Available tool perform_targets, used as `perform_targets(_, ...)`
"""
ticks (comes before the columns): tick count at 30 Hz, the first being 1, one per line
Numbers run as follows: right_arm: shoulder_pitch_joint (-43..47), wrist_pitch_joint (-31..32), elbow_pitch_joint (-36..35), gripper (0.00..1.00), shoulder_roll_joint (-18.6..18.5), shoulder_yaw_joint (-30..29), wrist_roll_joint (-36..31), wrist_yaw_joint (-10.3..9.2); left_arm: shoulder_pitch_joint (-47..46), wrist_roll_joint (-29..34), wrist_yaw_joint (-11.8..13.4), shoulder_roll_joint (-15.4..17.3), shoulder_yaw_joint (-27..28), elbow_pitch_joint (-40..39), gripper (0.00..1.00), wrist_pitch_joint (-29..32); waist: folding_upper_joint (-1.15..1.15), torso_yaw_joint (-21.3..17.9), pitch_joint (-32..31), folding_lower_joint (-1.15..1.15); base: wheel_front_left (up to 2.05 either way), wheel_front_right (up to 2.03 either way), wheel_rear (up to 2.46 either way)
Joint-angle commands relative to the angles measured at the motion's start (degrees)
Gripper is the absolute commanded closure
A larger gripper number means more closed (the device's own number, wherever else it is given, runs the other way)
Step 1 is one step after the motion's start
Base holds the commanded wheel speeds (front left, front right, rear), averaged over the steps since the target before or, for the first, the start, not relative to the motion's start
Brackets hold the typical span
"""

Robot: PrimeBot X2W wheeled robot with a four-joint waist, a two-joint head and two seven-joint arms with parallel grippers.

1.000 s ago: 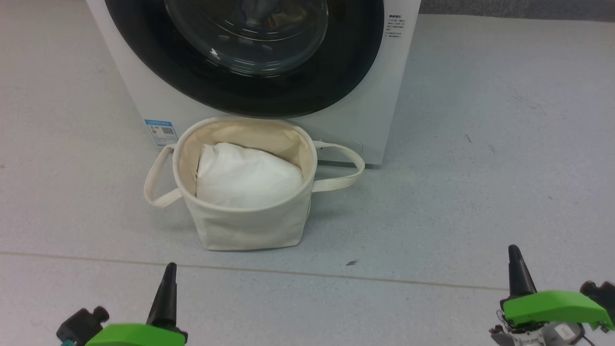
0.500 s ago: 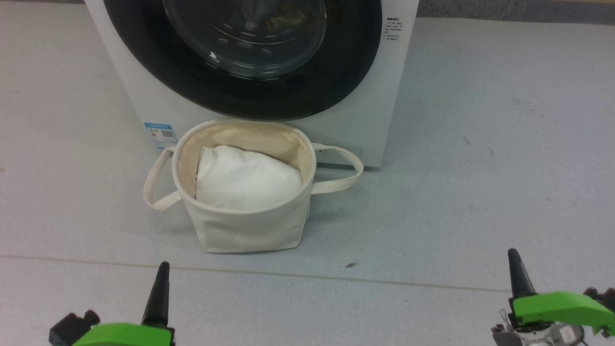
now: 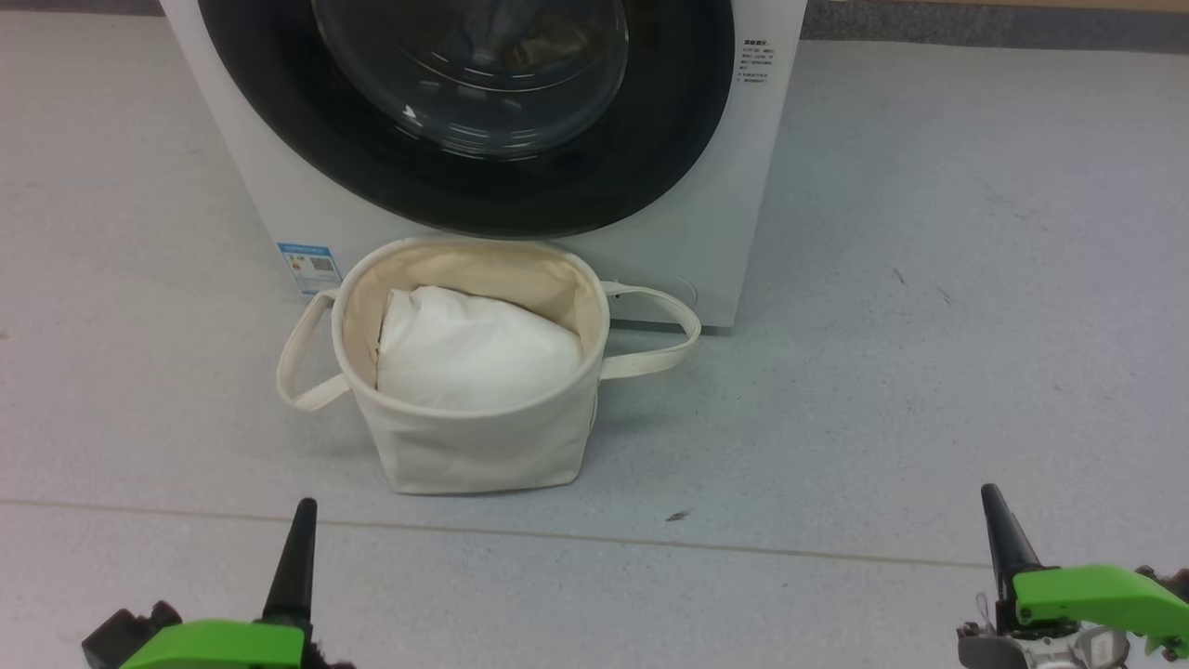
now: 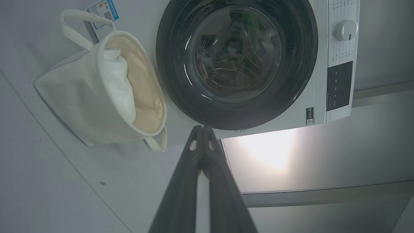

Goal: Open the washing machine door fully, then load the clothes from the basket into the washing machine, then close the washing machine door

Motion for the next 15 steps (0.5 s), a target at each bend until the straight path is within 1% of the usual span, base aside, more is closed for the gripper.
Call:
perform_targets(1,-3.1,0.6,-1.7,1.00,-1.0,0.7,1.6,0.00,-2.5,-1.4,-0.6,0.7,2.0,-2.2,1.00,0.6,0.00,0.0,0.0,0.00,0.00,0.00,0.00)
perform_targets(15,-3.5,3.1,-1.5,1.00,-1.0,0.0,10.9,0.00,-2.6,-10.4,-1.0,0.8,3.4,-2.7,1.00,2.9,0.00,-0.2,-0.5,0.00,0.00,0.00,0.00)
